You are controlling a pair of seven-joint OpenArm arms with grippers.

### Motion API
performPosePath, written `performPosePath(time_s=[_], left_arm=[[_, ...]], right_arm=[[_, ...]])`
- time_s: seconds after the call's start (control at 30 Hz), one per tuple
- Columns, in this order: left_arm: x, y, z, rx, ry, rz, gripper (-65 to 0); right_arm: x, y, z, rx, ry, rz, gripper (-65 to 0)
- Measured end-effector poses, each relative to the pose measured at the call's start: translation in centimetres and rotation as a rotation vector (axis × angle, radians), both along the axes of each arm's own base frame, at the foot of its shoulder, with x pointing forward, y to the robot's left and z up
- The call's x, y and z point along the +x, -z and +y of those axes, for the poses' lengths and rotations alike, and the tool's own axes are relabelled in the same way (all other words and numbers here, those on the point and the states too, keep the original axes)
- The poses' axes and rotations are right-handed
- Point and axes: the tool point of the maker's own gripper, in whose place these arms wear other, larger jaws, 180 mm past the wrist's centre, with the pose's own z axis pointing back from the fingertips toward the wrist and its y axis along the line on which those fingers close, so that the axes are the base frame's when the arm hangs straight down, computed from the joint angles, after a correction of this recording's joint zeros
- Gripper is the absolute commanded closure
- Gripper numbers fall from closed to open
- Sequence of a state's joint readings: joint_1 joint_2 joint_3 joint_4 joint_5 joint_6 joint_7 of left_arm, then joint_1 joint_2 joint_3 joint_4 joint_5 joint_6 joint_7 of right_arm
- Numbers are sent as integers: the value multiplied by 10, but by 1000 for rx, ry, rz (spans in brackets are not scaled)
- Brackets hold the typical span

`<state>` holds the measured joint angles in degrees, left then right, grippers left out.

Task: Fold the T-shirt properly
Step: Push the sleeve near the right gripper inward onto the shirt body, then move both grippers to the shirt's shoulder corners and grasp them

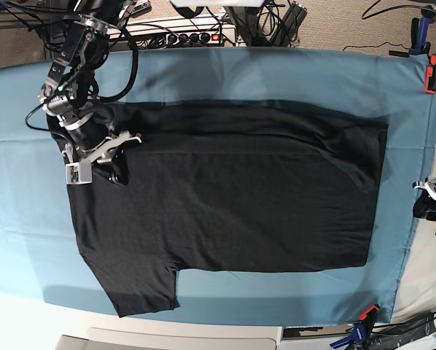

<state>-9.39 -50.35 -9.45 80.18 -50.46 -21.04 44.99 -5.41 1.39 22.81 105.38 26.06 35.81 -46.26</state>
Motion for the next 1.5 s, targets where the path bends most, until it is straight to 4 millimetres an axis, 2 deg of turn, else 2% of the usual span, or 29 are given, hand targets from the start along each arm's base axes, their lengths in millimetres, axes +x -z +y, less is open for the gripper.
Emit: performPosePath(time_s=[0.2, 0.33, 0.4, 0.57, 0.67, 0.77, 0.87, 0.93, 1.03, 1.2, 1.3, 1.37, 1.43, 1.5], left_arm=[[0, 0, 0, 0, 0, 0, -219], [0, 0, 0, 0, 0, 0, -219], [0, 0, 0, 0, 0, 0, -219], [0, 0, 0, 0, 0, 0, -219], [0, 0, 0, 0, 0, -1, -219], [0, 0, 0, 0, 0, 0, -219], [0, 0, 0, 2, 0, 0, -219], [0, 0, 1, 5, 0, 1, -219], [-5, 6, 2, 15, 0, 40, -219], [-13, 17, 4, 4, -32, 77, -220], [-26, 31, 1, -18, -27, 124, -220], [-32, 38, 0, -16, -22, 148, -220], [-34, 40, 0, -17, -22, 153, -220], [-34, 41, -1, -21, -22, 152, -220]], right_arm=[[3, 3, -9, -46, 38, 16, -7], [5, -1, -9, -43, 40, -3, -208], [5, -2, -9, -40, 40, -11, -249], [8, -15, -1, 48, 24, -62, -261], [9, -16, -1, 46, 25, -65, -260], [5, -8, -5, 39, 28, -17, -260], [-3, -3, -17, 56, 60, 16, -258], [-11, -1, -34, 81, 116, 17, -253], [-30, 5, -77, 101, 263, 65, -253], [-78, 6, -148, 66, 443, 117, -265], [-112, 9, -173, 61, 519, 146, -343], [-133, 14, -193, 74, 624, 176, -362], [-145, 16, -209, 88, 689, 174, -362], [-149, 19, -214, 126, 712, 168, -362]])
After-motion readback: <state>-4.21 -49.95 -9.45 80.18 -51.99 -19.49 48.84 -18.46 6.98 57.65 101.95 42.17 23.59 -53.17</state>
